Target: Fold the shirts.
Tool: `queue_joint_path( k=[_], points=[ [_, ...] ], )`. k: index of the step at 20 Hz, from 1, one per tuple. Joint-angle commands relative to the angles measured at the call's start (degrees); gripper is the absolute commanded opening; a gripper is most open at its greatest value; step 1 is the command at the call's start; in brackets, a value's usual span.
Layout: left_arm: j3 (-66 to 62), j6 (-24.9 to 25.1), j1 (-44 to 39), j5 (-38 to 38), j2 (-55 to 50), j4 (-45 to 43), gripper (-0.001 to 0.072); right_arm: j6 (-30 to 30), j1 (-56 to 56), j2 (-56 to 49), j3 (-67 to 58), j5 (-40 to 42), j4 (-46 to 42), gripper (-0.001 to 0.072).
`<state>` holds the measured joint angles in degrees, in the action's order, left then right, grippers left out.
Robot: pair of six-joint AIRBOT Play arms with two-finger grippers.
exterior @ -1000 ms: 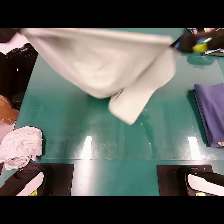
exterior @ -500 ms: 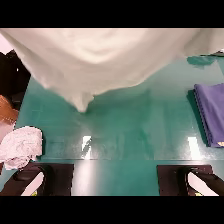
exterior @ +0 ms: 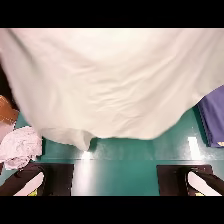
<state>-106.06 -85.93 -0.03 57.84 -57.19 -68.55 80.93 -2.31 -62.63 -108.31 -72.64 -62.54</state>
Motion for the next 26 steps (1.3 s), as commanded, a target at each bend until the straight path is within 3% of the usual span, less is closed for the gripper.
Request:
queue_joint_path(
  k=[1, 4, 7, 13, 14, 15, 16, 17, 18, 22, 26],
  points=[
    [-0.17, -1.07, 0.07, 7.87, -14.40, -3.17, 0.0026, 1.42, -0.17, -8.63, 7.23, -3.58, -0.50, 0.0015],
    [-0.17, -0.70, 0.07, 12.92, -29.29, -3.15, 0.0026, 1.55, -0.17, -18.08, 14.27, -1.22, -0.48, 0.0014],
    [-0.17, -0.63, 0.00, 12.59, -40.89, -2.89, 0.0027, 1.53, -0.07, -25.75, 18.16, 6.75, 0.00, 0.0014],
    [-0.17, -0.68, 0.02, 6.05, -49.11, -0.28, 0.0032, 1.53, 2.43, -36.09, 13.92, 10.25, -0.07, 0.0016],
    [-0.17, -0.70, 0.02, 5.86, -49.22, -0.26, 0.0264, 1.53, 2.84, -37.03, 12.98, 10.34, -0.04, 0.0016],
    [-0.17, -1.18, 0.02, 5.79, -49.22, -0.20, 0.0600, 1.55, 3.21, -37.81, 11.80, 10.38, -0.02, 0.0021],
    [-0.20, -1.11, 0.02, 6.29, -49.16, -0.22, 0.0672, 1.55, 3.19, -38.36, 10.62, 10.27, -0.02, 0.0085],
    [-0.20, -1.11, 0.13, 7.87, -49.00, -0.44, 0.0668, 1.57, 3.19, -38.60, 9.25, 9.75, 0.02, 0.0310],
    [-0.24, -1.11, 0.57, 10.21, -48.72, -0.48, 0.0668, 1.57, 3.02, -38.51, 7.85, 8.48, -0.02, 0.0407],
    [-0.15, 0.48, 3.48, 21.38, -46.16, -0.48, 0.0667, 0.04, -0.04, -34.21, 5.62, 0.04, -0.15, 0.0405],
    [4.66, 2.51, 3.52, 23.74, -42.49, 1.20, 0.0668, -3.50, -4.04, -25.00, 13.99, -5.97, -0.04, 0.0405]
  ],
)
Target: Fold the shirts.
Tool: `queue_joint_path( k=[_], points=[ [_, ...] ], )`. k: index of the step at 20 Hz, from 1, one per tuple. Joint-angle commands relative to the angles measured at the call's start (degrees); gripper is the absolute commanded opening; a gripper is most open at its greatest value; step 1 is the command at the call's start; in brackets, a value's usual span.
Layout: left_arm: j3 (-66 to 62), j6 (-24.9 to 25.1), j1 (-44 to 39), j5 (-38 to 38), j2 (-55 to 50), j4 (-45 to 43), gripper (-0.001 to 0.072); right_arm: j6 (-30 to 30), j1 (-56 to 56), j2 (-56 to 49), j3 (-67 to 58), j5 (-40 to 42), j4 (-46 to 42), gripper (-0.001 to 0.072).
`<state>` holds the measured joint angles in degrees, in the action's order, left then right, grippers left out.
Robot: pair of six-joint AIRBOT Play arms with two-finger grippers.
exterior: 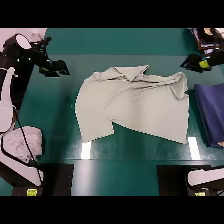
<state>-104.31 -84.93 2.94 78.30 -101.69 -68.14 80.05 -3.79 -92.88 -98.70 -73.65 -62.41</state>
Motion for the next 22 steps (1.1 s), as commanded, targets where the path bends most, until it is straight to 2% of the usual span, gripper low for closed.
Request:
queue_joint_path(
  k=[1, 4, 9, 11, 13, 18, 19, 20, 22],
  points=[
    [5.22, 2.32, 0.37, 3.91, 2.51, 1.73, 0.0668, -2.84, -3.78, 8.09, 8.26, -5.70, -0.15, 0.0405],
    [14.38, 4.31, 0.37, 3.58, 3.65, 5.40, 0.0667, -3.93, -6.67, 15.34, 18.45, -7.43, -0.11, 0.0405],
    [28.39, 4.39, 0.37, -4.24, 7.10, 5.95, 0.0668, -4.57, -10.14, 24.41, 30.10, -7.82, -0.09, 0.0404],
    [32.72, 6.01, 0.37, -6.86, 8.35, 9.16, 0.0667, -4.57, -11.17, 26.95, 33.24, -7.82, -0.11, 0.0405],
    [35.47, 8.04, 0.37, -8.44, 8.76, 12.98, 0.0667, -4.57, -12.11, 28.92, 35.43, -7.82, -0.07, 0.0405],
    [36.41, 8.44, -3.91, -9.99, 8.76, 12.61, 0.0666, -4.57, -14.93, 33.07, 40.24, -8.00, -0.11, 0.0405],
    [36.39, 8.41, -4.87, -10.36, 8.76, 12.68, 0.0559, -4.57, -16.06, 33.94, 41.51, -8.04, -0.17, 0.0404],
    [36.39, 8.44, -5.70, -10.32, 8.76, 12.66, 0.0343, -4.57, -17.51, 34.80, 43.12, -8.17, -0.17, 0.0405],
    [36.39, 8.41, -6.29, -10.29, 8.83, 12.74, 0.0123, -4.59, -21.09, 36.15, 46.95, -9.14, -0.39, 0.0405]
  ],
)
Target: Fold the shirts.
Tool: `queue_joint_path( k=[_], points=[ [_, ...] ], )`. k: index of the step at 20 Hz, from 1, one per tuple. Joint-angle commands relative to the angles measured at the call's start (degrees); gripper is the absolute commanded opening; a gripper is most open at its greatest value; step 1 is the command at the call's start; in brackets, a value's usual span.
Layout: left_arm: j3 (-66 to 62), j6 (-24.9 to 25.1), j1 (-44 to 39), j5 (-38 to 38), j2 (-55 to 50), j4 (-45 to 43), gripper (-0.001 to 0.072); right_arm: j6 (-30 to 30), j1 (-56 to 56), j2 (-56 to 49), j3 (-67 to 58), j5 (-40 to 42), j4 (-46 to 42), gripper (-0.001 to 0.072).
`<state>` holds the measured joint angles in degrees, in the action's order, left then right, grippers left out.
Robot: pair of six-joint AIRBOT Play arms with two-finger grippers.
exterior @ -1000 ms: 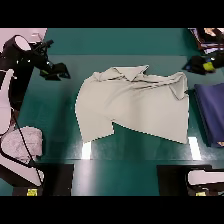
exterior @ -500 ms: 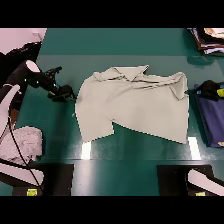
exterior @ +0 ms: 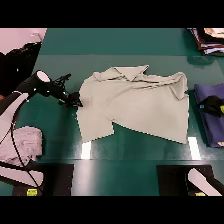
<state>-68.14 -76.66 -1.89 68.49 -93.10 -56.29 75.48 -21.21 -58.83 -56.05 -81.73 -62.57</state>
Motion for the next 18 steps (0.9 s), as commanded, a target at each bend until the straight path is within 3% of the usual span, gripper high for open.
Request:
queue_joint_path(
  k=[1, 6, 12, 18],
  points=[
    [0.20, 0.15, -1.44, -0.55, 0.63, 0.81, 0.0027, 0.00, -5.55, 2.86, 6.69, -0.98, -0.72, 0.0405],
    [0.17, 0.35, -0.92, -3.67, 8.33, -0.90, 0.0027, 0.00, -13.27, 4.17, 18.80, -0.76, -7.89, 0.0410],
    [0.22, 0.66, -0.94, -3.08, 10.84, -0.92, 0.0027, -1.36, -15.47, -3.15, 28.15, 3.32, -1.40, 0.0407],
    [0.22, 0.63, -0.94, -3.13, 10.84, -0.90, 0.0027, -1.57, -7.72, -4.90, 29.27, 5.92, -0.04, 0.0403]
  ],
)
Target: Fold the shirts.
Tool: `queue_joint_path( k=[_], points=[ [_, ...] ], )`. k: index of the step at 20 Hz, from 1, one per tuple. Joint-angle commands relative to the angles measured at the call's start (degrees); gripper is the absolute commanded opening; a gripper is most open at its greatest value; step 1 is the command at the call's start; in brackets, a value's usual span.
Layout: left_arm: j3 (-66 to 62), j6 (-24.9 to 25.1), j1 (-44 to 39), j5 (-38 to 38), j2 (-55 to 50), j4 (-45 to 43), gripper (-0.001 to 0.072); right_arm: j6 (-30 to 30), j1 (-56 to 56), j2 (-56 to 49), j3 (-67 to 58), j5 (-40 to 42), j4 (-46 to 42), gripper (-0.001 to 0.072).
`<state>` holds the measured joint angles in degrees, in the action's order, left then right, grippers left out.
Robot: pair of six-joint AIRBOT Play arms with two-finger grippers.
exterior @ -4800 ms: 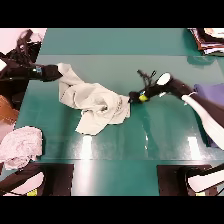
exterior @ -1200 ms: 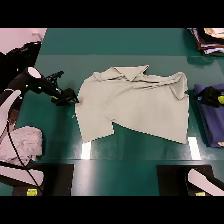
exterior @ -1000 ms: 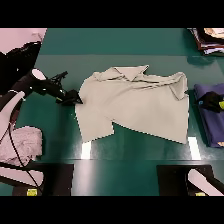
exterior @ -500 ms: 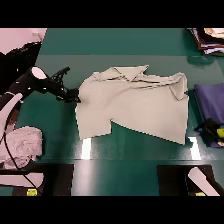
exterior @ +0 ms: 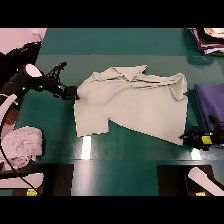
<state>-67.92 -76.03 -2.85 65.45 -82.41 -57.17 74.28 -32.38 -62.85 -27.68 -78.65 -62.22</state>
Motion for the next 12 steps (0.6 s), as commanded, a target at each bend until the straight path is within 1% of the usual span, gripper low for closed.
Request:
queue_joint_path(
  k=[1, 2, 4, 5, 6, 8, 9, 12],
  points=[
    [0.00, 0.00, 0.02, -0.07, 0.15, -0.02, 0.0027, -0.37, 5.27, -0.87, 0.90, 3.21, -0.46, 0.0369],
    [0.00, 0.00, 0.02, -0.02, 0.15, -0.02, 0.0027, -0.37, 6.54, -0.85, 0.90, 3.63, -0.46, 0.0310],
    [0.00, -0.07, 0.02, 0.15, 0.17, -0.04, 0.0026, -0.37, 8.46, -0.85, 0.90, 3.69, -0.44, 0.0284],
    [0.00, -0.28, 0.02, 0.15, 0.17, -0.04, 0.0026, -0.37, 9.22, -0.85, 0.90, 3.52, -0.44, 0.0140],
    [-0.02, -0.59, 0.02, 0.35, 0.26, -0.02, 0.0026, -0.42, 9.88, -0.83, 0.90, 3.15, -0.42, 0.0017],
    [-0.02, -0.98, 0.04, 0.79, 1.81, -0.11, 0.0025, -0.42, 11.32, 0.11, 0.79, 2.10, -0.28, 0.0017],
    [-0.04, -2.03, 0.04, 0.57, 3.50, -0.28, 0.0025, -0.42, 12.22, 1.66, -0.24, 1.86, -0.24, 0.0016],
    [-0.07, -2.05, 0.04, -1.62, 11.76, -0.85, 0.0026, -0.17, 15.91, 8.39, -9.66, 1.99, -0.07, 0.0016]
  ],
)
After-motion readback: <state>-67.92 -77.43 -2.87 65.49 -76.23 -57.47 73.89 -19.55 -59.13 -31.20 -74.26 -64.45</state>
